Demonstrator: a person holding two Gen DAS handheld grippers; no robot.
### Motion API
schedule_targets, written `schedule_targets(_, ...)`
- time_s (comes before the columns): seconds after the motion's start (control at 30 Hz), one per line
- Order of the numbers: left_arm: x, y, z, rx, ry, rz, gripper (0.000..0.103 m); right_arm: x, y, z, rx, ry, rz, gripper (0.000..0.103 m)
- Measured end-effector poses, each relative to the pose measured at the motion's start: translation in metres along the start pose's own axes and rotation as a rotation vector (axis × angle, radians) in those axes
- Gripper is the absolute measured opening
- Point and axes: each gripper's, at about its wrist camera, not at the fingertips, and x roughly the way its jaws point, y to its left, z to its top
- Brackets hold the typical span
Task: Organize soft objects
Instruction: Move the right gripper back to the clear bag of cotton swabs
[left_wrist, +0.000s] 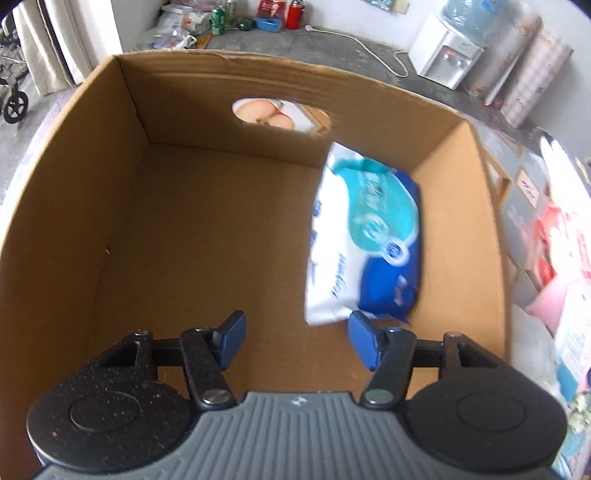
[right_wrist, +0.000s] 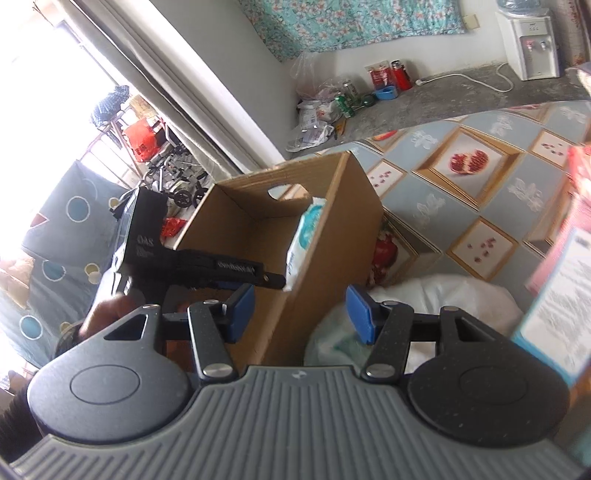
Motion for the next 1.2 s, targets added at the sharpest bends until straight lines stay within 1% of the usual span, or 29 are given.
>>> schedule_targets(0.07, -0.014, -0.006, -0.008, 0.024, -0.043, 0.001, 0.064, -0.014, -0.002, -0.018, -0.007, -0.011, -0.036, 0.059)
schedule_targets(0.17, -0.044, -0.020, -0.026, 0.082, -0.134, 0.028, 0.074, -0.036, -0.006, -0.044, -0.027, -0.045, -0.095, 0.066)
schedule_targets(0.23, -0.065, -0.031, -0.039, 0.118, -0.199, 0.035, 0.075, -0.052, -0.014, -0.057, -0.025, -0.072, -0.132, 0.070)
schedule_targets(0.33, -0.100, -0.051, -0.061, 0.159, -0.292, 0.037, 0.077, -0.080, -0.030, -0.071, 0.000, -0.117, -0.175, 0.070)
schedule_targets(0.4, -0.125, -0.069, -0.078, 0.202, -0.366, 0.014, 0.079, -0.100, -0.043, -0.078, 0.018, -0.150, -0.205, 0.071)
schedule_targets(0.47, -0.143, -0.092, -0.094, 0.256, -0.435, -0.020, 0.083, -0.121, -0.057, -0.083, 0.035, -0.183, -0.248, 0.071)
schedule_targets(0.5, -0.150, -0.104, -0.102, 0.281, -0.463, -0.036, 0.083, -0.132, -0.065, -0.084, 0.044, -0.201, -0.270, 0.071)
schedule_targets(0.57, -0.159, -0.137, -0.115, 0.354, -0.510, -0.071, 0.084, -0.154, -0.083, -0.084, 0.073, -0.233, -0.306, 0.071)
schedule_targets(0.67, -0.158, -0.190, -0.134, 0.468, -0.561, -0.119, 0.089, -0.191, -0.115, -0.080, 0.127, -0.286, -0.354, 0.071)
schedule_targets(0.8, -0.137, -0.258, -0.151, 0.591, -0.570, -0.181, 0.089, -0.234, -0.169, -0.070, 0.228, -0.334, -0.406, 0.071)
schedule_targets(0.9, -0.111, -0.302, -0.152, 0.638, -0.559, -0.202, 0.088, -0.250, -0.218, -0.063, 0.334, -0.340, -0.414, 0.070)
schedule_targets(0.93, -0.102, -0.314, -0.154, 0.652, -0.554, -0.201, 0.087, -0.252, -0.234, -0.061, 0.369, -0.337, -0.415, 0.070)
schedule_targets(1.0, -0.085, -0.338, -0.150, 0.679, -0.531, -0.209, 0.081, -0.252, -0.265, -0.058, 0.441, -0.330, -0.397, 0.070)
schedule_targets(1.1, -0.056, -0.368, -0.143, 0.740, -0.461, -0.246, 0.081, -0.243, -0.311, -0.052, 0.538, -0.313, -0.366, 0.069)
schedule_targets(1.2, -0.035, -0.395, -0.137, 0.797, -0.440, -0.258, 0.081, -0.226, -0.341, -0.046, 0.583, -0.307, -0.366, 0.068)
